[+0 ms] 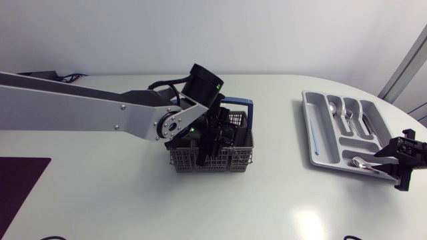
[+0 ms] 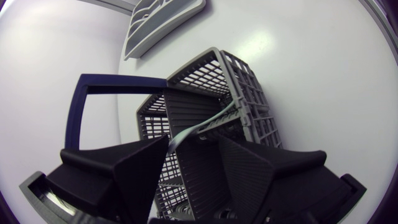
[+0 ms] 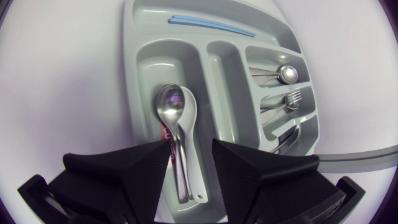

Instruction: Sort the cutlery from the basket into the organizer compartments.

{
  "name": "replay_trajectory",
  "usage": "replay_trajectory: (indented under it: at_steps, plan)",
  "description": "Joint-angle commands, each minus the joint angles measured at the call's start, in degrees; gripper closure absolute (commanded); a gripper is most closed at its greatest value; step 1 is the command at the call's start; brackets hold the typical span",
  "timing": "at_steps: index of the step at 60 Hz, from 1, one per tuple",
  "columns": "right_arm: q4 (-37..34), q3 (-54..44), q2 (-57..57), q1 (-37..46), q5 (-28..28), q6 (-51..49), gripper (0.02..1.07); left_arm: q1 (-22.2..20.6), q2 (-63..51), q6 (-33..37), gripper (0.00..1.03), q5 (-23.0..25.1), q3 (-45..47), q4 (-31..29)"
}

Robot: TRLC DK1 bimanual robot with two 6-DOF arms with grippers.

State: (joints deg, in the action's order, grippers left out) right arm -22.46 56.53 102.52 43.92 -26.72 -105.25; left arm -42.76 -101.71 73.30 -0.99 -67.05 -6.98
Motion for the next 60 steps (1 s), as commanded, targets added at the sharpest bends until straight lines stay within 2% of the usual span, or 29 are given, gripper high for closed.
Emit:
replay_trajectory:
  at_steps: [1,4,8,25,35,46,60]
  plan:
    - [0.22,-2.30,-1.71,0.02,0.00,-0.39,0.42,-0.13,-1.74,-0.26,0.57,-0.68,-1.24,0.83]
    - [0.22,-2.92,-2.24,0.11,-0.09,-0.48,0.42,-0.30,-1.82,0.18,0.58,-1.55,-1.07,1.27]
    - [0.22,-3.45,-3.03,0.38,-0.44,-0.57,0.37,-0.48,-1.82,0.71,0.58,-2.43,-0.54,2.24]
    - [-0.22,-4.85,-4.96,0.99,-2.28,-0.57,0.34,-1.53,-1.56,7.21,0.61,-6.12,5.79,14.10]
    - [-0.48,-6.79,-8.21,1.25,-3.51,-0.48,0.33,-1.27,-1.56,8.44,0.67,-6.12,5.96,13.75]
    - [-4.44,-10.65,-16.12,0.90,-6.77,0.05,0.31,-1.18,-1.74,8.44,0.73,-6.12,5.87,13.40]
    - [-15.51,-15.05,-28.96,-3.14,-12.48,2.33,0.27,-1.45,-2.09,8.44,0.79,-6.12,5.87,13.14]
